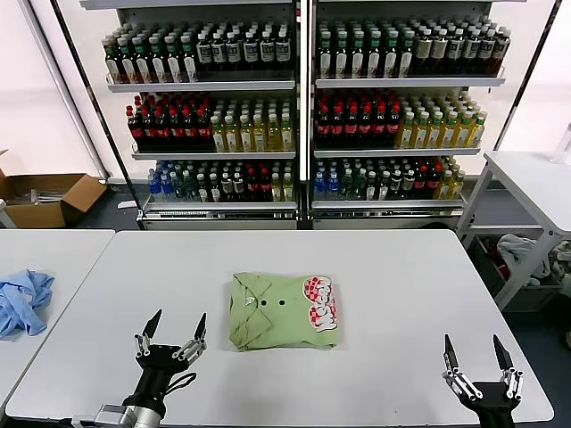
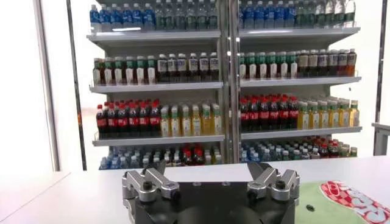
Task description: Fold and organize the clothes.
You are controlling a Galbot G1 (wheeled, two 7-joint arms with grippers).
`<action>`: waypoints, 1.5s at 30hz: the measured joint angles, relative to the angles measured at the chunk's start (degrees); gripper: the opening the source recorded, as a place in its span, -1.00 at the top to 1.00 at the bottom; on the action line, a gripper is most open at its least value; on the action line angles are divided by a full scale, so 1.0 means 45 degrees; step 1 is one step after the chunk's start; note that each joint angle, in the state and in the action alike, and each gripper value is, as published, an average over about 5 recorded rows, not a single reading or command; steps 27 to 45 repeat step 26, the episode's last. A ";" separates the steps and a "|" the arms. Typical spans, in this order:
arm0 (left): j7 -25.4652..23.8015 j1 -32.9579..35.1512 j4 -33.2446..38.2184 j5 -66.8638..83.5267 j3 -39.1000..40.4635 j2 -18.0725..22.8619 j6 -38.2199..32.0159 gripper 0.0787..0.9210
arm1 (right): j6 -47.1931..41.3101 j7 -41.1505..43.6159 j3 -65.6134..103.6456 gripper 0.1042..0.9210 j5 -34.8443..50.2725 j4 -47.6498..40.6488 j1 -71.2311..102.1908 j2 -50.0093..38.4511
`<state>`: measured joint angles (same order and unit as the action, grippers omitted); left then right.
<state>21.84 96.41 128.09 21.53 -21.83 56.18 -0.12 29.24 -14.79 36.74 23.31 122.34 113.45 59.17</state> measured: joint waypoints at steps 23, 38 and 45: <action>0.0061 0.0035 -0.0078 0.0060 -0.0022 0.0000 -0.0040 -0.77 | -0.0098 -0.0222 -0.0139 -0.76 -0.0270 0.0010 0.0271 0.0058; 0.0061 0.0026 -0.0087 0.0056 -0.0015 0.0006 -0.0044 -0.77 | -0.0107 -0.0223 -0.0133 -0.76 -0.0280 0.0010 0.0271 0.0061; 0.0061 0.0026 -0.0087 0.0056 -0.0015 0.0006 -0.0044 -0.77 | -0.0107 -0.0223 -0.0133 -0.76 -0.0280 0.0010 0.0271 0.0061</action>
